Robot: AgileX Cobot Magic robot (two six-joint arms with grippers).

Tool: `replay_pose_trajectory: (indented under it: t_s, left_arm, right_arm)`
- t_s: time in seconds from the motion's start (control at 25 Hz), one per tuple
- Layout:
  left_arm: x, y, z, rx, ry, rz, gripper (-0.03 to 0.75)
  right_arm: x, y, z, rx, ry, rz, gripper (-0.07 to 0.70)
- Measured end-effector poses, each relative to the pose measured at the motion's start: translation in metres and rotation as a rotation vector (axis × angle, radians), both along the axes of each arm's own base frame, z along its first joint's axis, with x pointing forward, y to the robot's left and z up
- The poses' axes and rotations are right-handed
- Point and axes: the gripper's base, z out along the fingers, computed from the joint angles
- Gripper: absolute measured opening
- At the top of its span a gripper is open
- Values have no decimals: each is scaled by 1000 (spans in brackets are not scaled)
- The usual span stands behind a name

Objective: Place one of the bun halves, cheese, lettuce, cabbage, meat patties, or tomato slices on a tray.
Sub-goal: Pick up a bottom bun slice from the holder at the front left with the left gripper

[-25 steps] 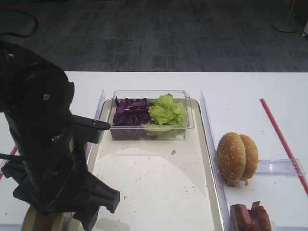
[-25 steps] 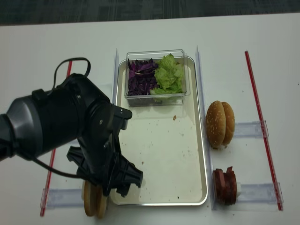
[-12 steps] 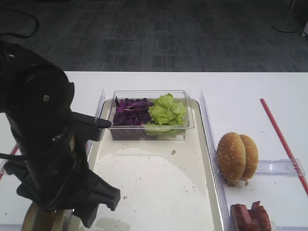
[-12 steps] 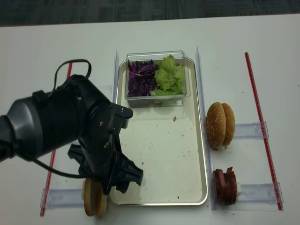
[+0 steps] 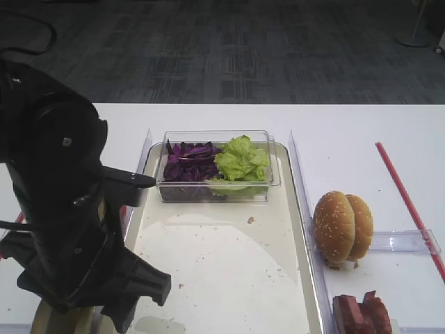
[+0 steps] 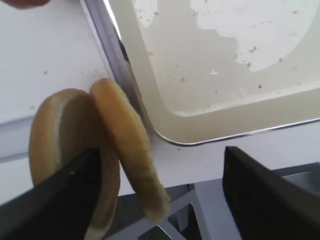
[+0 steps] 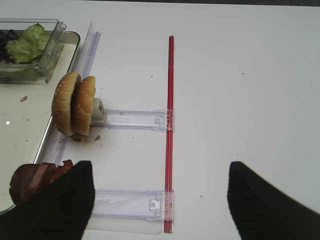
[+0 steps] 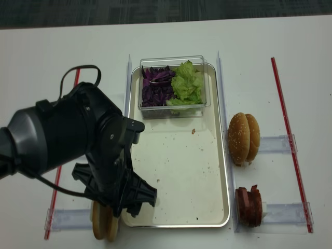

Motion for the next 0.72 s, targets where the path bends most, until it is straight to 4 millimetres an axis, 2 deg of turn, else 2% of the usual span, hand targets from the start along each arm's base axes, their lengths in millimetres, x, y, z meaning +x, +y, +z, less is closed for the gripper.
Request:
replay_pose_trajectory:
  t_s: [0.72]
  left_arm:
    - [-1,-1,0,-14,12,43,390]
  right_arm:
    - [0,0,0,0,0,0,571]
